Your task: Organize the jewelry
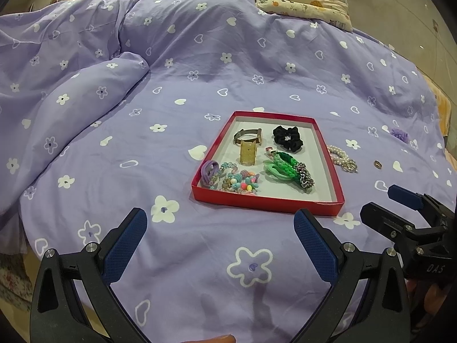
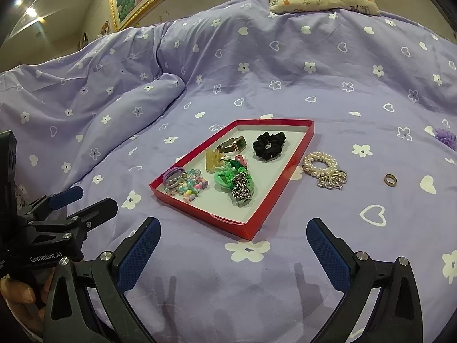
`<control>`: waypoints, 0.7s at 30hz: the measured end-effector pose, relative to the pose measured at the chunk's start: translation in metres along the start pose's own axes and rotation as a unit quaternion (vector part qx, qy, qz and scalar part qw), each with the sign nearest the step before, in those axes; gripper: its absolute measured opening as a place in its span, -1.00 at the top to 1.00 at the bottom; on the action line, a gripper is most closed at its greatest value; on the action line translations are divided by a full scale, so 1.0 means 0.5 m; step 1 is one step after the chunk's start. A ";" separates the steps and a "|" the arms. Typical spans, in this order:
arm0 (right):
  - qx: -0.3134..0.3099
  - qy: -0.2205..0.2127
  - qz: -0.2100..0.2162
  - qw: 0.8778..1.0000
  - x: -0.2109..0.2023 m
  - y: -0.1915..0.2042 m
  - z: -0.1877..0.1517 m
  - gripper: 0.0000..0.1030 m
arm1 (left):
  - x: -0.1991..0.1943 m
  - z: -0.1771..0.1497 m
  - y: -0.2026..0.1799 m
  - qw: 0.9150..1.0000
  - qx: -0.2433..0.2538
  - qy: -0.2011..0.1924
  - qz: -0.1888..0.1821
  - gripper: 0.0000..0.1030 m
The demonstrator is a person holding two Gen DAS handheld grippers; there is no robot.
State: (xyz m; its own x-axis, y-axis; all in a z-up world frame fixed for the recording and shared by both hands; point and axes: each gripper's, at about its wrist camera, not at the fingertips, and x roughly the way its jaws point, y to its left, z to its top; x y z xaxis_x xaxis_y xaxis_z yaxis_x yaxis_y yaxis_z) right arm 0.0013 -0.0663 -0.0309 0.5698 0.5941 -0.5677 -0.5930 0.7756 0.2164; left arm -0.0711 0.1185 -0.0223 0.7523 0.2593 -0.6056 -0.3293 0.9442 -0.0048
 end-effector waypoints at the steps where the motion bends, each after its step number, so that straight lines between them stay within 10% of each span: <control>1: 0.000 0.000 0.000 1.000 0.000 0.000 0.000 -1.00 | 0.001 0.000 0.000 1.000 0.001 0.000 0.000 -1.00; 21: -0.006 -0.002 0.003 1.000 -0.004 0.009 0.001 -1.00 | 0.010 0.001 0.000 1.000 0.002 0.005 0.004 -1.00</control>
State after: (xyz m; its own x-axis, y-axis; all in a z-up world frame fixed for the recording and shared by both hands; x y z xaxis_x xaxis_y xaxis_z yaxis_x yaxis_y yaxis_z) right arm -0.0022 -0.0639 -0.0283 0.5696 0.5991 -0.5627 -0.6029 0.7698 0.2093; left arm -0.0671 0.1201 -0.0249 0.7436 0.2638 -0.6143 -0.3327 0.9430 0.0022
